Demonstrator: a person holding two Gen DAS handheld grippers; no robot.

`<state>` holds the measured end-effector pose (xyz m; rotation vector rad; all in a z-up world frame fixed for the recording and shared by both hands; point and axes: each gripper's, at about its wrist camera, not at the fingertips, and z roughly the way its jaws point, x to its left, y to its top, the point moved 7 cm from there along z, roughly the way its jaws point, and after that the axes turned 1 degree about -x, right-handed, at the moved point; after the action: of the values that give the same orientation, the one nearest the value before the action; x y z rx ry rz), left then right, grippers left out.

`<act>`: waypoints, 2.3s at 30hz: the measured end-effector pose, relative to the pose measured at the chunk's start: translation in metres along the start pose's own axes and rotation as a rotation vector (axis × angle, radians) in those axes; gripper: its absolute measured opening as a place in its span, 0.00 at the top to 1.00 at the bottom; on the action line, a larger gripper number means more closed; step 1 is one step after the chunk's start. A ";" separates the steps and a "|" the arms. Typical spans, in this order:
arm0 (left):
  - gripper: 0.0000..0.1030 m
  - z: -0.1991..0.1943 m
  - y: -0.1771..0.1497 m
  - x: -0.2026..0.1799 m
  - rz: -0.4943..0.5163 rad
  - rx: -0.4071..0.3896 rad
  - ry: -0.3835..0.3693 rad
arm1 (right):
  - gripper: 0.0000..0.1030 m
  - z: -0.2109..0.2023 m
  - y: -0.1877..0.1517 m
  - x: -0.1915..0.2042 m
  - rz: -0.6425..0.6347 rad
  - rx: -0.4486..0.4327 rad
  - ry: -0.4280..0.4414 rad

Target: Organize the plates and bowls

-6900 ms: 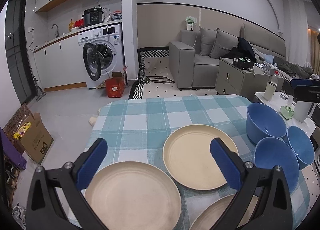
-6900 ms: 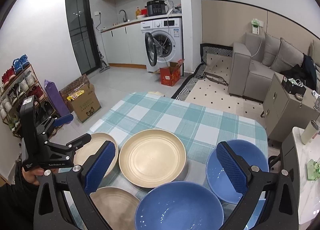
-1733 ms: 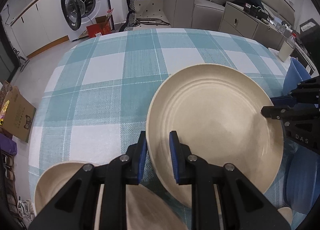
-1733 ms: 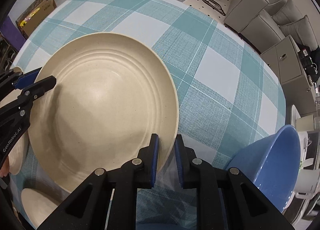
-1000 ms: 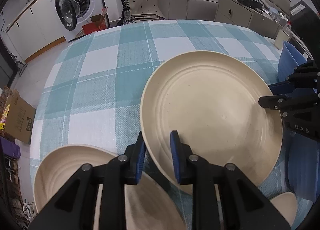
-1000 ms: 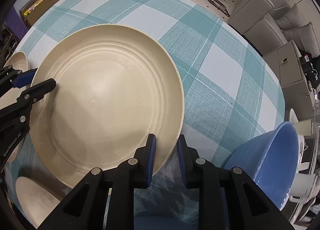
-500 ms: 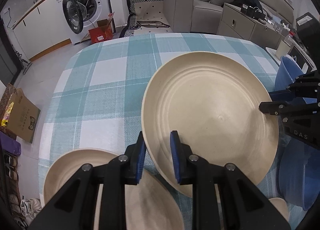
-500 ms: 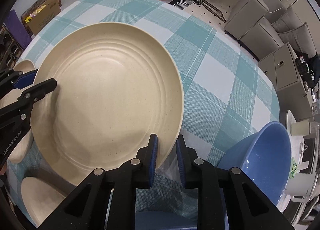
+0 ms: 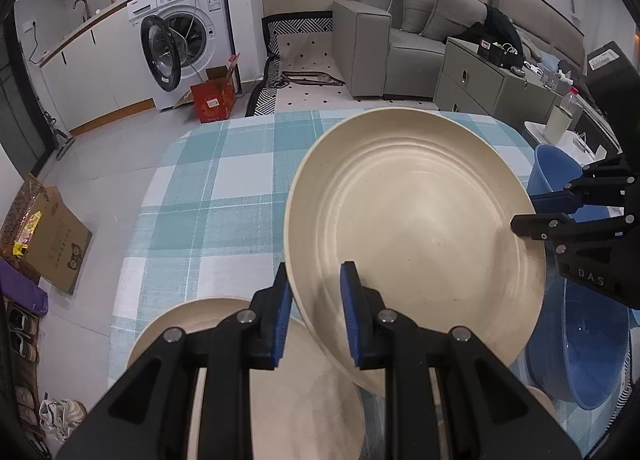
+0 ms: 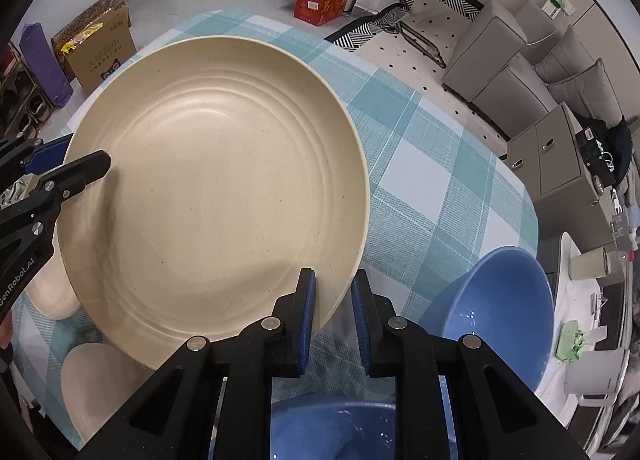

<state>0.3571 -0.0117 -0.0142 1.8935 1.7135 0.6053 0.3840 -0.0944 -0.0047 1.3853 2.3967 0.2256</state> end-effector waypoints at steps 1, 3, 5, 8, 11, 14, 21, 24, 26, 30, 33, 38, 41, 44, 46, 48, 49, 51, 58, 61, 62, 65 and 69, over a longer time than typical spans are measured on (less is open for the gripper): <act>0.79 -0.003 0.000 0.001 -0.003 -0.004 0.001 | 0.82 -0.003 0.000 0.000 -0.001 -0.005 0.000; 0.79 -0.009 -0.001 0.002 -0.003 -0.007 0.004 | 0.82 -0.011 -0.003 0.003 -0.007 -0.013 0.000; 0.79 -0.016 -0.003 0.003 -0.004 -0.013 0.006 | 0.82 -0.019 -0.005 0.007 -0.017 -0.020 -0.003; 0.79 -0.028 -0.006 0.004 -0.009 -0.026 0.002 | 0.82 -0.029 -0.008 0.011 -0.022 -0.035 -0.005; 0.79 -0.039 -0.008 0.004 -0.004 -0.035 0.008 | 0.82 -0.040 -0.011 0.015 -0.028 -0.048 -0.011; 0.79 -0.049 -0.013 0.003 0.001 -0.040 0.009 | 0.82 -0.051 -0.017 0.020 -0.033 -0.063 -0.011; 0.79 -0.068 -0.028 0.002 0.001 -0.050 0.001 | 0.82 -0.070 -0.036 0.032 -0.037 -0.096 0.003; 0.79 -0.074 -0.038 0.002 -0.002 -0.047 -0.004 | 0.82 -0.076 -0.047 0.041 -0.048 -0.103 0.006; 0.79 -0.079 -0.042 0.002 -0.002 -0.051 -0.004 | 0.82 -0.079 -0.053 0.046 -0.052 -0.108 0.008; 0.79 -0.091 -0.051 0.002 -0.004 -0.060 -0.005 | 0.82 -0.089 -0.065 0.054 -0.055 -0.131 0.007; 0.79 -0.099 -0.056 0.001 -0.002 -0.067 -0.006 | 0.82 -0.096 -0.073 0.059 -0.062 -0.142 0.008; 0.79 -0.109 -0.069 -0.003 0.008 -0.072 0.001 | 0.82 -0.106 -0.090 0.070 -0.080 -0.151 0.000; 0.79 -0.112 -0.078 -0.006 0.008 -0.067 -0.010 | 0.82 -0.111 -0.099 0.073 -0.081 -0.157 0.002; 0.79 -0.114 -0.089 -0.009 0.008 -0.061 -0.014 | 0.82 -0.116 -0.110 0.076 -0.079 -0.169 0.002; 0.79 -0.115 -0.094 -0.010 0.009 -0.058 -0.019 | 0.82 -0.118 -0.116 0.080 -0.080 -0.177 0.004; 0.79 -0.117 -0.100 -0.010 0.007 -0.059 -0.025 | 0.82 -0.119 -0.122 0.081 -0.076 -0.182 0.009; 0.79 -0.118 -0.102 -0.011 0.007 -0.059 -0.025 | 0.82 -0.119 -0.125 0.082 -0.075 -0.182 0.009; 0.79 -0.120 -0.108 -0.013 0.013 -0.058 -0.023 | 0.82 -0.118 -0.129 0.084 -0.074 -0.179 0.009; 0.79 -0.127 -0.123 -0.012 0.014 -0.054 -0.025 | 0.82 -0.119 -0.141 0.093 -0.088 -0.184 0.009; 0.79 -0.132 -0.128 -0.009 0.005 -0.058 -0.037 | 0.82 -0.120 -0.146 0.099 -0.096 -0.189 0.021; 0.79 -0.133 -0.130 -0.007 0.001 -0.059 -0.040 | 0.82 -0.121 -0.147 0.101 -0.098 -0.190 0.025; 0.79 -0.136 -0.135 -0.005 -0.004 -0.065 -0.035 | 0.82 -0.122 -0.149 0.107 -0.102 -0.197 0.032; 0.79 -0.138 -0.140 -0.005 -0.001 -0.064 -0.034 | 0.82 -0.124 -0.153 0.111 -0.092 -0.208 0.046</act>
<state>0.1618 0.0041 0.0027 1.8486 1.6539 0.6172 0.1634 -0.0711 0.0362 1.1856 2.3886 0.4729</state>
